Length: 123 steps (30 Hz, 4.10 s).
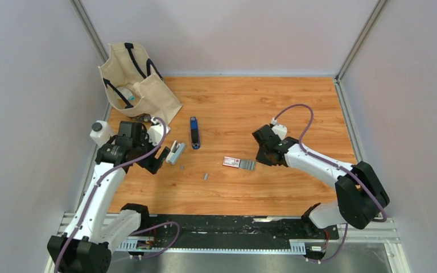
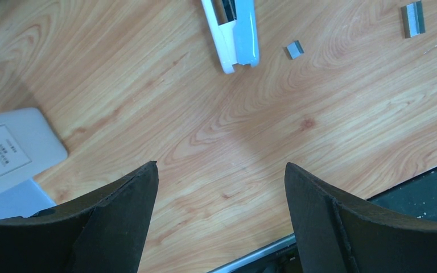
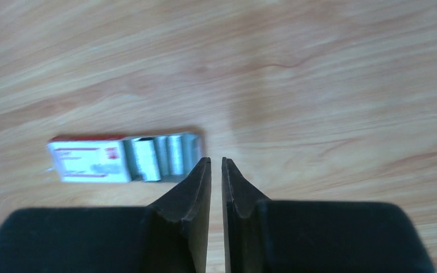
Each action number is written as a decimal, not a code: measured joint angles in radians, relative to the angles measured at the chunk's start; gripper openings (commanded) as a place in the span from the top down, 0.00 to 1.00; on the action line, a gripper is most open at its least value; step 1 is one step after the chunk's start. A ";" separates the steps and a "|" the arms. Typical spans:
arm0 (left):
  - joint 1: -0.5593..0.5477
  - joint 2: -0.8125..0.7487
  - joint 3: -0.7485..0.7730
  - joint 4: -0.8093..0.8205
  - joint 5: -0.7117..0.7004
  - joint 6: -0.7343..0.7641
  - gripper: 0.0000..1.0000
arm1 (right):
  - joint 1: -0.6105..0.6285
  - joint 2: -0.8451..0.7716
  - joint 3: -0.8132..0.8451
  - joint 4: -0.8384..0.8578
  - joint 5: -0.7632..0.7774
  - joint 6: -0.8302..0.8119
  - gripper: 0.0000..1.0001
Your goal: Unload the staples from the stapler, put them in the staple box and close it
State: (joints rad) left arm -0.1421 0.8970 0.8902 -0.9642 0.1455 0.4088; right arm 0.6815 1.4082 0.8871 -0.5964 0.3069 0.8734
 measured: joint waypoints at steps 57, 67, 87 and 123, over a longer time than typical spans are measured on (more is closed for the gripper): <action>-0.095 0.503 0.067 0.259 0.097 -0.016 0.10 | -0.130 -0.011 -0.196 0.303 -0.248 -0.154 0.94; -0.132 0.550 0.116 0.270 0.094 -0.016 0.10 | -0.119 0.014 -0.201 0.321 -0.265 -0.153 0.96; -0.281 0.706 0.231 0.288 0.069 -0.013 0.10 | -0.100 0.059 -0.180 0.325 -0.271 -0.157 0.96; -0.432 0.842 0.302 0.296 -0.013 -0.002 0.10 | -0.140 0.044 -0.214 0.335 -0.301 -0.139 0.94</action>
State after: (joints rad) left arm -0.5739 1.7393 1.1919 -0.6682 0.1322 0.4068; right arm 0.5415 1.4525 0.6735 -0.2619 0.0063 0.7341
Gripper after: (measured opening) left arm 0.903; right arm 0.054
